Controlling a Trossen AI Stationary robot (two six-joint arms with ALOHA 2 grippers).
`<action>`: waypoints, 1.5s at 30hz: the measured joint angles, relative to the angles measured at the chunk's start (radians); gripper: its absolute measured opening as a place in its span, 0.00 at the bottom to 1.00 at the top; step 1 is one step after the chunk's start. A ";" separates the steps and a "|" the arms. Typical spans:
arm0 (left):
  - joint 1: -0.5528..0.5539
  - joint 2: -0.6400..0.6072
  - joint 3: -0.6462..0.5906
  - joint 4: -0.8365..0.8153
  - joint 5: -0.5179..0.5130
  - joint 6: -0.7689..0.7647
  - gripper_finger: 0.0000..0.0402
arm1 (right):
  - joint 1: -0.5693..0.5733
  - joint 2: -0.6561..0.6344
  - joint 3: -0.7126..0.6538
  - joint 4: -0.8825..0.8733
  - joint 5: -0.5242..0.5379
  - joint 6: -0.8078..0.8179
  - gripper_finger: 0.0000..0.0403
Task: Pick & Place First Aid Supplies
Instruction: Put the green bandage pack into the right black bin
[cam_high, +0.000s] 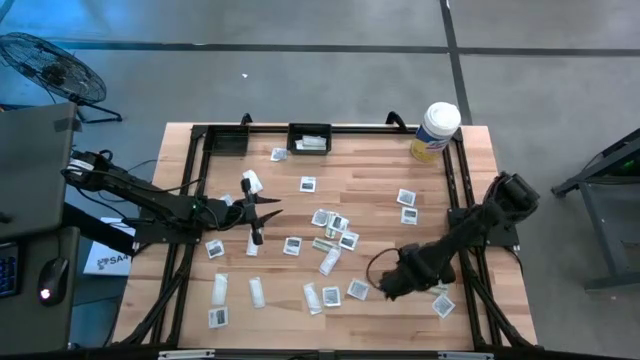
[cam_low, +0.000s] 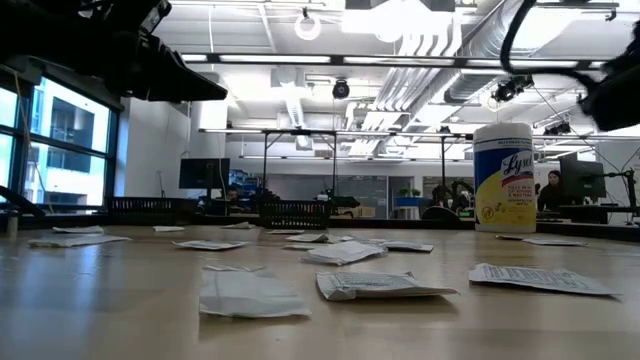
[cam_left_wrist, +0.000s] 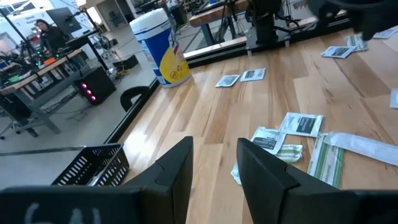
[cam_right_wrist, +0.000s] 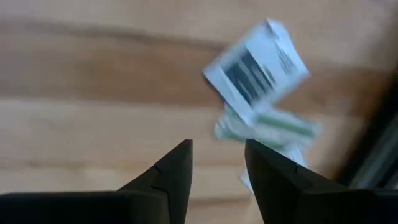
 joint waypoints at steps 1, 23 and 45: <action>0.000 0.000 0.000 0.000 0.000 0.000 0.30 | -0.011 -0.027 -0.038 0.033 0.012 -0.009 0.35; 0.000 0.000 0.000 0.000 0.000 0.000 0.30 | -0.259 -0.238 -0.303 0.152 0.075 -0.267 0.34; 0.000 0.000 0.000 -0.001 -0.001 0.000 0.30 | 0.036 -0.180 -0.263 0.289 -0.024 0.180 0.34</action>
